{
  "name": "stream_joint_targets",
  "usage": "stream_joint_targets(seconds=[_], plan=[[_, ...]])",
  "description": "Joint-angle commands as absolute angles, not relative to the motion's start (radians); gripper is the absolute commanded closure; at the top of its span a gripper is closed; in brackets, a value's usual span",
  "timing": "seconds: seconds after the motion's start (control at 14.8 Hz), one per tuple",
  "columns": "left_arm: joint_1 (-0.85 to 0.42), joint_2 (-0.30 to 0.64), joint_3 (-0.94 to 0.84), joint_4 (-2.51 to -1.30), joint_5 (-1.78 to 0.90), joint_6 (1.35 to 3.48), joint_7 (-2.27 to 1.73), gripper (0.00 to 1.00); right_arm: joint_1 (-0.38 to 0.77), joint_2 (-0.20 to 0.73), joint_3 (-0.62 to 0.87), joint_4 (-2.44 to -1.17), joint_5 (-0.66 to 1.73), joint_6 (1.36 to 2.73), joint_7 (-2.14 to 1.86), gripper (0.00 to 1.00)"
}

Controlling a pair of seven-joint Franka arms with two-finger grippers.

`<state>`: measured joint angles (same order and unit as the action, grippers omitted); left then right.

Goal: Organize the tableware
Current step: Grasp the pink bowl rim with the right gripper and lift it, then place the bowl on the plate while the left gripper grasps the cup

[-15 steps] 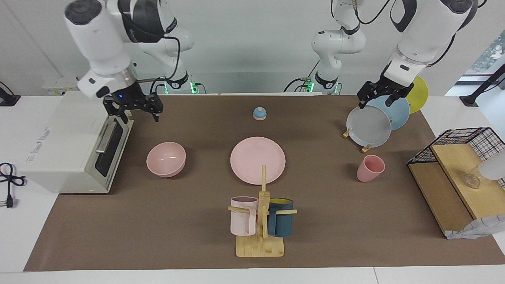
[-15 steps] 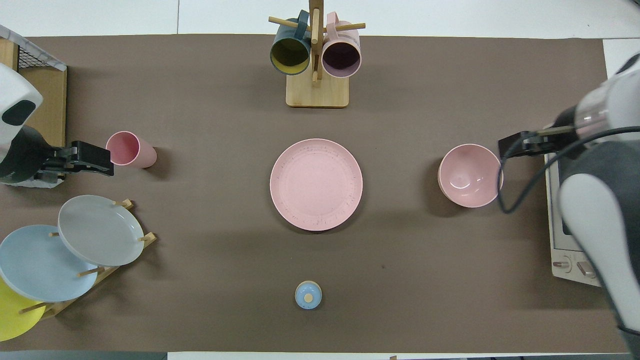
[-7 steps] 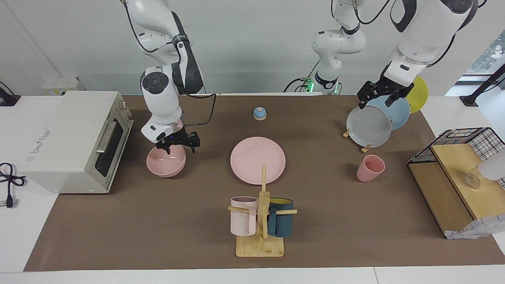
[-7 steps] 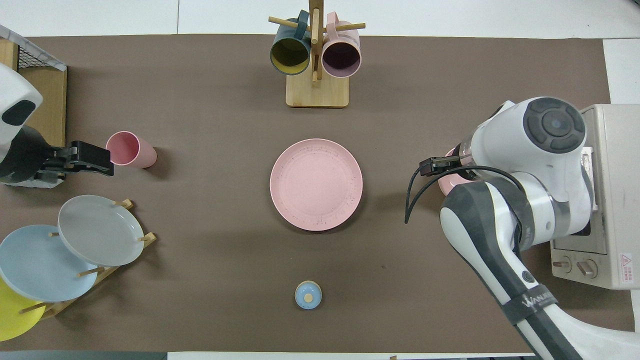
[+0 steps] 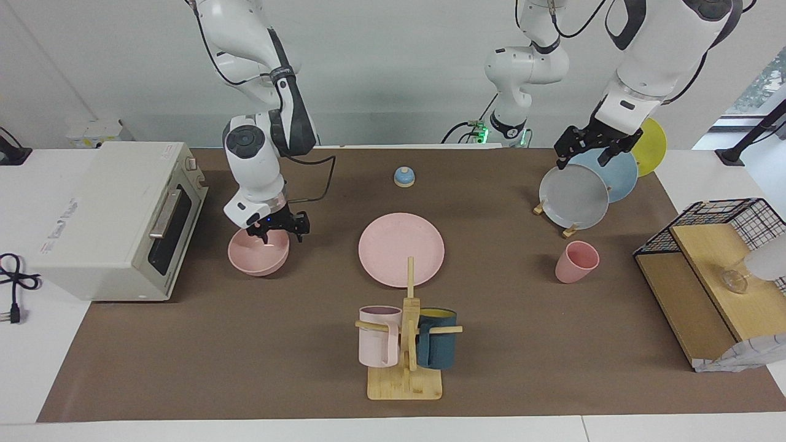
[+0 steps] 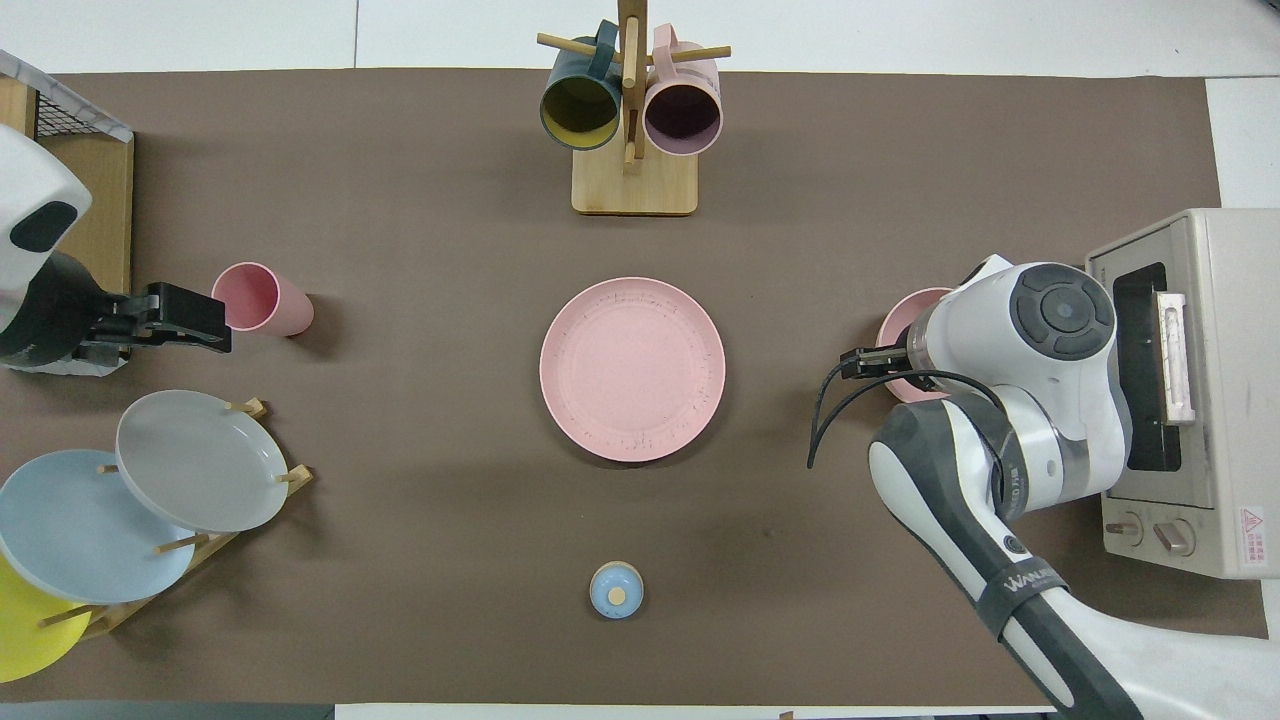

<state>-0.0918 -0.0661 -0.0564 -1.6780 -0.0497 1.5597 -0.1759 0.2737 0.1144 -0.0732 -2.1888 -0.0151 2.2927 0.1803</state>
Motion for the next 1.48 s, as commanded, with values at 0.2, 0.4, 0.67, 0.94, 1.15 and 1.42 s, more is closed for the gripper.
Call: stream_joint_targets(seconds=[0.2, 0.4, 0.67, 0.94, 1.15, 1.42], plan=[[-0.086, -0.077, -0.055, -1.677, -0.054, 1.552, -0.181, 0.0, 0.271, 0.143, -0.066, -2.159, -0.018, 2.284, 0.149, 1.0], [-0.086, -0.075, -0.054, -1.677, -0.054, 1.557, -0.181, 0.0, 0.311, 0.176, -0.063, -2.035, -0.028, 2.179, 0.15, 1.0], [-0.086, -0.075, -0.054, -1.675, -0.055, 1.565, -0.181, 0.0, 0.49, 0.263, -0.063, -1.742, -0.028, 1.949, 0.393, 1.0], [-0.064, -0.072, -0.054, -1.686, -0.057, 1.6, -0.172, 0.0, 0.716, 0.542, -0.063, -1.367, -0.023, 1.833, 0.757, 1.0], [-0.057, -0.031, -0.054, -1.707, -0.057, 1.65, -0.161, 0.0, 0.755, 0.589, -0.06, -1.344, -0.015, 1.93, 0.813, 1.0], [-0.051, 0.049, -0.054, -1.808, -0.057, 1.834, -0.158, 0.0, 0.759, 0.598, -0.058, -1.39, -0.011, 2.005, 0.834, 1.0]])
